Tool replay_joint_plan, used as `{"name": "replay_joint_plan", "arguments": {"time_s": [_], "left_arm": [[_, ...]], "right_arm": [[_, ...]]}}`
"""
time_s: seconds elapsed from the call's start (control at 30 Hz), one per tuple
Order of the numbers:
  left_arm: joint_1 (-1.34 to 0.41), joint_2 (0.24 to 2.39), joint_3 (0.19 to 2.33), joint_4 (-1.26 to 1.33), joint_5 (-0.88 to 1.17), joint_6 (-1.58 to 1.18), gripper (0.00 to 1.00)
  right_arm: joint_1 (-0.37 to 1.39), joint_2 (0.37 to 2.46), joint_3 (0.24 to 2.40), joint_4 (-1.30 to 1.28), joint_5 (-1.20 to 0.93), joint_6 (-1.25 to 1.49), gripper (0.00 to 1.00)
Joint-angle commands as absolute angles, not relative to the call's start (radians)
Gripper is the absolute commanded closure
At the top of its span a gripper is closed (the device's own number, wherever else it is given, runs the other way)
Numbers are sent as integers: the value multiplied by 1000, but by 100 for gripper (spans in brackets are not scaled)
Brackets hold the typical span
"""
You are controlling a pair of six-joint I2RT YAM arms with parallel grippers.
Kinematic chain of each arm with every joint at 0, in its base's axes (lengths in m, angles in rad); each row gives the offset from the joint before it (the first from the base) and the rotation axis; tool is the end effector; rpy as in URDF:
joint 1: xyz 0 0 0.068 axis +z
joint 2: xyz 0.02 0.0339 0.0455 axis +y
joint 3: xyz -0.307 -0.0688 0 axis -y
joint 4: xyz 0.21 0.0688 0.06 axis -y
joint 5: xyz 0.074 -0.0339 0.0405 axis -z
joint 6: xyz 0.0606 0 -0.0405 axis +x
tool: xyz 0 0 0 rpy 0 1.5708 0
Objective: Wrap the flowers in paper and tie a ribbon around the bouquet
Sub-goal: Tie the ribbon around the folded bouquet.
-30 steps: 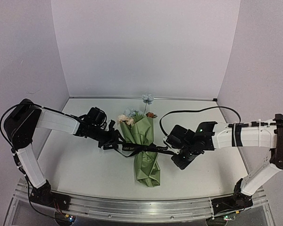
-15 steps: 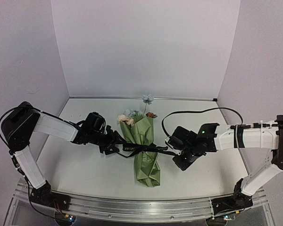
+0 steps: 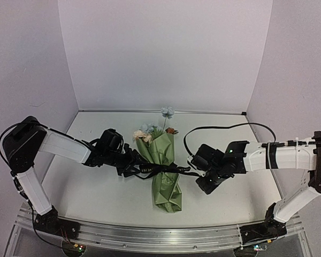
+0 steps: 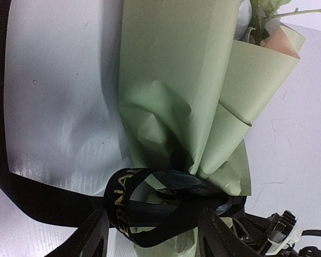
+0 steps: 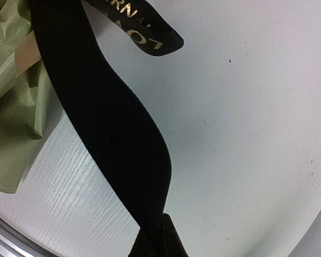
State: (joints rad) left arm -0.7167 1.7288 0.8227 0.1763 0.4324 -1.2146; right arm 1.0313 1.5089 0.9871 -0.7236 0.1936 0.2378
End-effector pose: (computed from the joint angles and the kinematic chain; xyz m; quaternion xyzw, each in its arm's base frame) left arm 0.2406 -0.2433 0.2024 -0.1348 0.8857 -0.4393 0.0658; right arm 0.1413 0.2133 0.2408 -0.3651 0.9119 0.0188 0.1864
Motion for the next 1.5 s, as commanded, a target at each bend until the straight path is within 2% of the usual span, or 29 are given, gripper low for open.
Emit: {"name": "replay_joint_plan", "arguments": {"time_s": [0.0,0.13,0.23,0.33,0.47,0.7,1.13,1.47], "left_arm": [[-728,1745,850,194,414,-1232,42],[-727,1766,854,216,423,-1236,54],[-727,1769,854,225,428,-1236,74],[-727,1761,855,225,428,-1224,88],[-727,1745,892,167,418,-1162,100],[-724,1709,961,26,357,-991,100],[-686,1628,921,-48,287,-899,100],[-684,1707,1029,-143,364,-706,100]], "right_arm": [[1036,1479,988,-713,207,247,100],[1036,1476,987,-712,210,247,100],[1036,1474,983,-712,212,247,100],[1036,1472,980,-712,216,247,100],[1035,1469,972,-712,228,247,100],[1036,1459,953,-713,270,259,100],[1036,1453,927,-725,322,286,100],[1036,1458,920,-740,327,303,100]]}}
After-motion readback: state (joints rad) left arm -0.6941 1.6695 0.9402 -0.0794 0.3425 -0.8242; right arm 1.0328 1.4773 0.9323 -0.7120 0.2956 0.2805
